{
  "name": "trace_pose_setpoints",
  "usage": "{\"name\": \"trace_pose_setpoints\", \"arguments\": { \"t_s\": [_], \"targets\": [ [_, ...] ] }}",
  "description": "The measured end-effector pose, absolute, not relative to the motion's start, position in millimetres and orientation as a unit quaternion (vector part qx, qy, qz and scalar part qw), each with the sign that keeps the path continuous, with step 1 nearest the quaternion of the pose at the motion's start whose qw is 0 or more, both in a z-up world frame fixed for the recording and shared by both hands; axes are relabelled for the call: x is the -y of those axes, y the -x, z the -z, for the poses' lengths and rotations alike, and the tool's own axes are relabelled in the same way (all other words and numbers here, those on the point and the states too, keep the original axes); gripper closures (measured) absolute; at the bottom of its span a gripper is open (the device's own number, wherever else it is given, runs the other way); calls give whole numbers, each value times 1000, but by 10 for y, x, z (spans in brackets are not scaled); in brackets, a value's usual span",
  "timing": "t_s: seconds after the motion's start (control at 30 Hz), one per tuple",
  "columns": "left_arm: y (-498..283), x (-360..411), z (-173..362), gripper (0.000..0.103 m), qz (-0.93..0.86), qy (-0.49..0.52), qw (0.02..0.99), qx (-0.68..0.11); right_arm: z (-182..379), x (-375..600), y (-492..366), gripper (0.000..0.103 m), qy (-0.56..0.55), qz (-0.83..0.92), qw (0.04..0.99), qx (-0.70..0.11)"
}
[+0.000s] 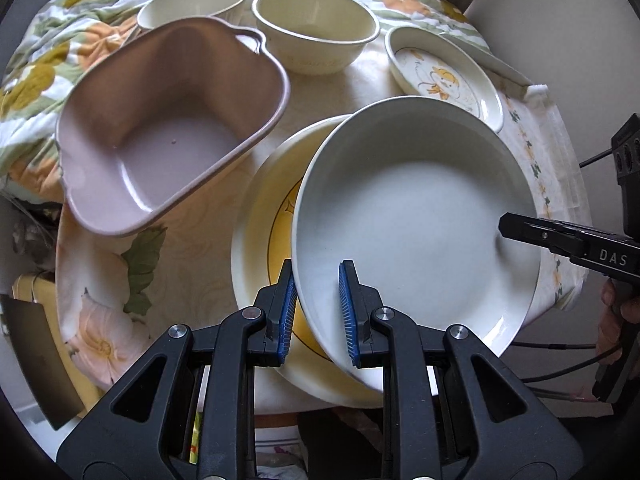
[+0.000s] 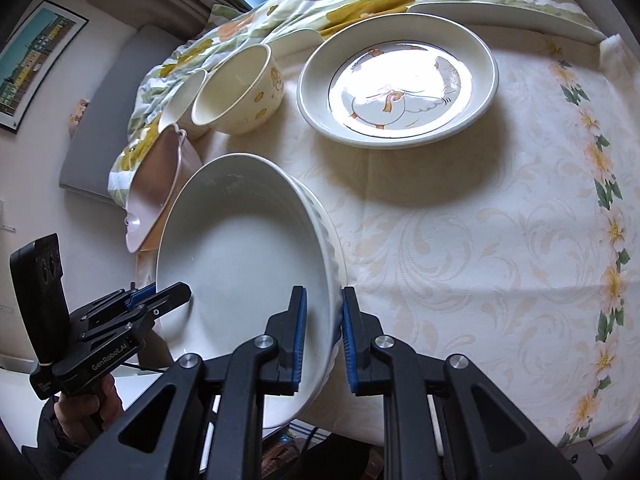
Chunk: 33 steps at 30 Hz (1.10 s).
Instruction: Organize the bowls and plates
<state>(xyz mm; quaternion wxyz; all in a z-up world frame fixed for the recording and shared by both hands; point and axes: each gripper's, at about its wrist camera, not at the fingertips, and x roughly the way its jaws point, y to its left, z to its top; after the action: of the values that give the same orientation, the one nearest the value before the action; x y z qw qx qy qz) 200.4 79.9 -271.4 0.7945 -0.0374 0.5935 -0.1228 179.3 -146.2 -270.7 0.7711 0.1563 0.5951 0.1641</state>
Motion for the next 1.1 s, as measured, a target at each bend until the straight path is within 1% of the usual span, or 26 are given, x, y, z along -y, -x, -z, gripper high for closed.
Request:
{"name": "trace_pose_setpoints", "arguments": {
  "t_s": [0.33, 0.67, 0.9, 1.1],
  "targets": [
    [-2065, -654, 2804, 86, 112, -6, 795, -597, 2719, 1286, -1771, 88, -75, -131, 794, -589],
    [-1958, -388, 2798, 86, 79, -101, 811, -571, 2708, 1148, -1703, 88, 6, -112, 811, -574],
    [-1869, -257, 2799, 86, 54, -177, 819, -544, 2728, 1055, -1672, 88, 39, -108, 816, -566],
    [-1853, -314, 2778, 86, 45, -180, 825, -534, 2763, 910, -1621, 88, 77, -102, 822, -555]
  ]
}}
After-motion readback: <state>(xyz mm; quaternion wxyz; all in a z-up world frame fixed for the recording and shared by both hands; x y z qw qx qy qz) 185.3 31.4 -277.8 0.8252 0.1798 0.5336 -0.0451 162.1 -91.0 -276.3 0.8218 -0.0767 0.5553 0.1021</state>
